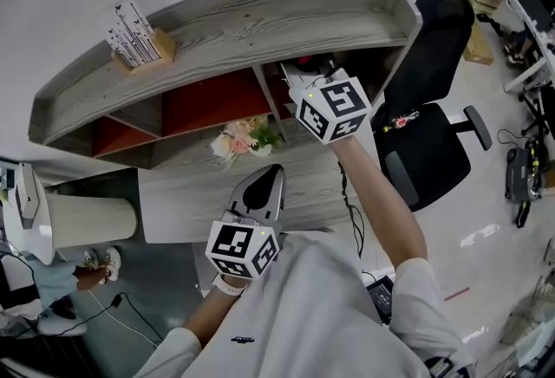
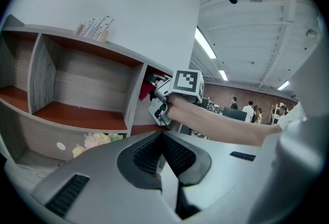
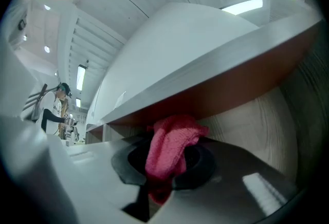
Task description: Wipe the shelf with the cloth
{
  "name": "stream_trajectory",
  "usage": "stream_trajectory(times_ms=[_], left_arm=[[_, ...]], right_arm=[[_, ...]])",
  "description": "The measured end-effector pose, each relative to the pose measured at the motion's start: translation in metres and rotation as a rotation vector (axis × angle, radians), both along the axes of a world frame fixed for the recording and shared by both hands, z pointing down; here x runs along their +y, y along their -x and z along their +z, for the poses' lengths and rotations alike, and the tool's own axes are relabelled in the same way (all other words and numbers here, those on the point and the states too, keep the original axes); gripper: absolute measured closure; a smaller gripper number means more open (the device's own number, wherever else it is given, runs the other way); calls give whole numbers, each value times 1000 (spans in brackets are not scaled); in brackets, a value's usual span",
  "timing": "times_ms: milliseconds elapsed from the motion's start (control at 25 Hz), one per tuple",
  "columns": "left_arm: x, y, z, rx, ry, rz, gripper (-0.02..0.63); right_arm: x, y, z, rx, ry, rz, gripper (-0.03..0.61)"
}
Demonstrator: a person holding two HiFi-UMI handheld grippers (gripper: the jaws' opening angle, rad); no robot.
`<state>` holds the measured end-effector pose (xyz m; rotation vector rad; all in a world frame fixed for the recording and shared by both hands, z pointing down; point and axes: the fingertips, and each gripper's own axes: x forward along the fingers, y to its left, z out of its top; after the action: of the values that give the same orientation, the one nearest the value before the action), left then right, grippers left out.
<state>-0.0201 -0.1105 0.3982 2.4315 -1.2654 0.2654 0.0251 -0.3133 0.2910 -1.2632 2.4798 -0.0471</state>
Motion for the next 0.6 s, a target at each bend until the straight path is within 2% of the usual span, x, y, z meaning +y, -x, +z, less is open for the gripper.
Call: stream_trajectory(times_ms=[160,360,600], left_arm=[[-2,4,0,0,0,-7,607],[-4,10,1,4,-1,-17,607],[-7,16,4,13,6,-22,607]], right_arm=[[14,21,-1,50,-36,-60,531],[43,20,0,56,-63,-128,531],[84,8,-9,100,-88,-83,528]])
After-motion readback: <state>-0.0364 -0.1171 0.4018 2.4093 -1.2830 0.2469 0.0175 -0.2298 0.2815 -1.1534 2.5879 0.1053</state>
